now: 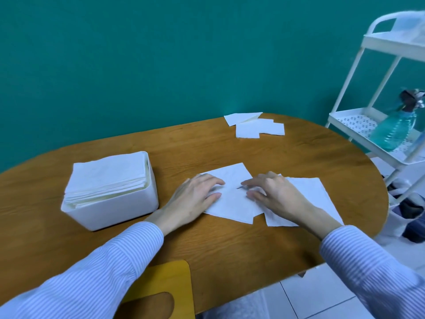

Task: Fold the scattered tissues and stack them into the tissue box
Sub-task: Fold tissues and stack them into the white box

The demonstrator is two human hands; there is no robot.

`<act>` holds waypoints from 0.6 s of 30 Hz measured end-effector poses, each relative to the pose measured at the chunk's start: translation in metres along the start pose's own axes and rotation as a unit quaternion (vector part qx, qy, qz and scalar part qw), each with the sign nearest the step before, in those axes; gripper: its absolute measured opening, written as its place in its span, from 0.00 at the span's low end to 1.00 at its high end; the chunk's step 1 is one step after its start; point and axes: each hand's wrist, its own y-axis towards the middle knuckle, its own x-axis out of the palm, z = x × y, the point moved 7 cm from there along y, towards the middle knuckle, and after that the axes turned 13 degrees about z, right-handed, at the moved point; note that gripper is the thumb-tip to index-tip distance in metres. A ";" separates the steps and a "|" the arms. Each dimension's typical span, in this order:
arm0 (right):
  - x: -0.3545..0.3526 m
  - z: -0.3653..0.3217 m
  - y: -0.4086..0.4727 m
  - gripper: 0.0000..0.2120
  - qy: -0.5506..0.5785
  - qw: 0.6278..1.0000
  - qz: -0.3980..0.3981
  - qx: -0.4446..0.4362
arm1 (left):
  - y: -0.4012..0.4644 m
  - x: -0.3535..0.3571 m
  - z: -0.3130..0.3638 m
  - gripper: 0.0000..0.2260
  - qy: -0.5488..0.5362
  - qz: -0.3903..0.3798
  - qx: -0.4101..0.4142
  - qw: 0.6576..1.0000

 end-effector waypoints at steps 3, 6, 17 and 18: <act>0.014 -0.002 -0.001 0.15 -0.037 0.999 -0.021 0.016 | -0.003 0.007 0.002 0.17 0.007 -0.036 0.014 0.999; 0.018 -0.006 -0.008 0.11 -0.008 0.999 -0.026 0.034 | -0.012 0.009 0.007 0.19 0.011 -0.065 0.027 0.997; 0.011 -0.015 -0.005 0.05 0.158 0.979 -0.073 0.106 | -0.012 -0.007 0.014 0.12 -0.094 -0.039 0.020 0.995; 0.006 -0.014 0.001 0.05 0.180 0.975 -0.068 0.113 | -0.011 -0.011 0.012 0.11 -0.121 -0.018 0.007 0.992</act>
